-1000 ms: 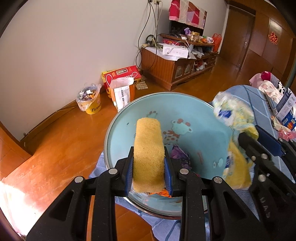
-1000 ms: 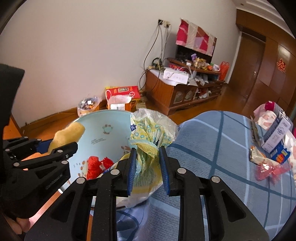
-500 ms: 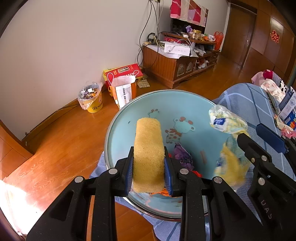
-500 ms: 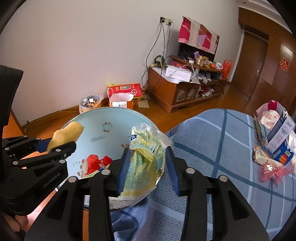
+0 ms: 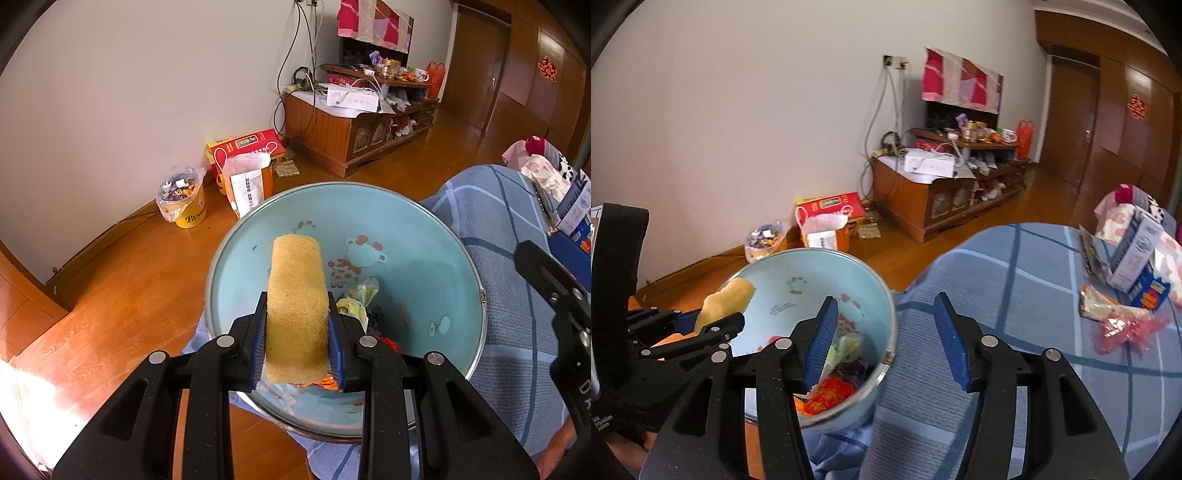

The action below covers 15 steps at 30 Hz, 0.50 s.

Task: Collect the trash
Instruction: 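Lower the sponge with the left tool while the right tool lowers the bag into the bin, then move both tools back over the table toward the remaining trash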

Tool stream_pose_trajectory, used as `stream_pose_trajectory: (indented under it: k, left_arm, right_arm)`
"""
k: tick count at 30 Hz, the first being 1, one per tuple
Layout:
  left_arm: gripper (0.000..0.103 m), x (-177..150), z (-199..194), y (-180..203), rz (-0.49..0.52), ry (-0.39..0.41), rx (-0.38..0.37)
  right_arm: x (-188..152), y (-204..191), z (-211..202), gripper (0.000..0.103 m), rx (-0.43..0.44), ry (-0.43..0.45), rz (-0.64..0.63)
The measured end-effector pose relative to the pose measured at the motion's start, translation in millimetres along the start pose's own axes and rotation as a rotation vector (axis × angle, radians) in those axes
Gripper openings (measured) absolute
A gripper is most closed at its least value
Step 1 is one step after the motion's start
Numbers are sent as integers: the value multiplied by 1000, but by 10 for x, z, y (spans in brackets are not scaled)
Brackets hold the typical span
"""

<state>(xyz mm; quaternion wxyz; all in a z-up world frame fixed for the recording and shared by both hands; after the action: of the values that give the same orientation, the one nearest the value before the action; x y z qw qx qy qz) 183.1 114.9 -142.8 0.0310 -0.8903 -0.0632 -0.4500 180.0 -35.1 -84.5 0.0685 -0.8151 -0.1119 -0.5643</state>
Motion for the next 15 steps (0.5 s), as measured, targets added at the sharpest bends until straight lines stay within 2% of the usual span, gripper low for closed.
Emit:
stream_pose_trajectory:
  k: [3, 5, 6, 11, 15]
  left_arm:
    - [29, -5, 28, 43, 18, -5, -3]
    - [49, -2, 31, 57, 23, -1, 8]
    - [63, 1, 22, 49, 22, 5, 20]
    - [69, 26, -45, 65, 21, 20, 32]
    - [80, 49, -120, 111, 28, 38, 36]
  right_arm:
    - [-39, 57, -25, 54, -24, -9, 4]
    - [-65, 111, -52, 54, -41, -15, 19]
    - [-71, 147, -59, 56, -48, -16, 27]
    - [-94, 321, -121, 58, -84, -19, 64]
    - [-124, 443, -212, 58, -120, -8, 75]
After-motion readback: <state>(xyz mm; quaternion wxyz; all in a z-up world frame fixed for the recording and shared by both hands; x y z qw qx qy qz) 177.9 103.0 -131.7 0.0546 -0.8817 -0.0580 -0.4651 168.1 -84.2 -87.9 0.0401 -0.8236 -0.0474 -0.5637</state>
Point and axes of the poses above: each gripper's, at about its wrist camera, not at the fingertips, and z roughly the way its jaws point, y to its right, x to its top, the point moved 1 cm from there along z, roughly the way its jaws point, and after that the axes turned 15 degrees about y, right-handed, at the moved point
